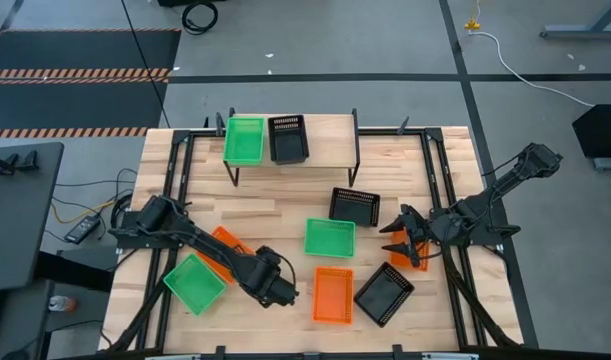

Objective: Stack baskets on shelf by color
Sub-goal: Put the left orange bin on the shelf

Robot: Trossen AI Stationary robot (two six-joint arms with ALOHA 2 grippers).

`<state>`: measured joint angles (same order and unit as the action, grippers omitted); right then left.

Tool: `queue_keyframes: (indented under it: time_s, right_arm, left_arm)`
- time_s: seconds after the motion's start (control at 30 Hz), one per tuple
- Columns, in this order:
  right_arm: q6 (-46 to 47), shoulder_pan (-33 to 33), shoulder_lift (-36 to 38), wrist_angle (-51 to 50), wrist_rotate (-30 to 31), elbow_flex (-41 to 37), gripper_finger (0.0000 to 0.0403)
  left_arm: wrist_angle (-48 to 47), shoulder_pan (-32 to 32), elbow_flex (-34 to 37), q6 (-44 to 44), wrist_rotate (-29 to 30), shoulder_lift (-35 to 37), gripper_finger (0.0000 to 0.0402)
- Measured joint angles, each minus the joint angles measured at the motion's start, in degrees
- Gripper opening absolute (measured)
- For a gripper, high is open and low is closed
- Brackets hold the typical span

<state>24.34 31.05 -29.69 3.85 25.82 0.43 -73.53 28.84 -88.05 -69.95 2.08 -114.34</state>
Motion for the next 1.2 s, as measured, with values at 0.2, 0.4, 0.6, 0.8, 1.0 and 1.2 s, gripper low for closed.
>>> queue_keyframes:
  time_s: [0.2,0.4,0.6,0.8,1.0,1.2]
  right_arm:
    - [0.0,0.0,-0.1,0.1,0.0,0.0,0.0256]
    - [-0.1,0.0,-0.4,0.0,0.0,0.0,0.0256]
    - [-0.4,0.0,-0.4,0.1,0.0,0.0,0.0256]
    - [0.0,0.0,-0.6,0.0,-0.4,0.0,0.0256]
    - [0.0,0.0,-0.9,0.0,-0.5,0.0,0.0256]
    - [-0.3,0.0,-1.2,0.0,-0.4,0.0,0.0256]
  left_arm:
    - [-3.0,-0.5,3.0,-1.5,-0.8,0.0,0.0105]
    - [-0.5,-0.4,6.7,-1.7,-3.2,0.0,0.0105]
    - [-2.1,-0.3,3.1,-2.9,-3.5,0.9,0.0105]
    - [-6.1,0.5,2.0,-7.6,2.1,1.3,0.0105]
    - [-6.1,1.1,8.1,-11.0,2.2,1.1,0.0105]
    - [10.6,1.0,15.2,-7.6,-0.5,1.1,0.0105]
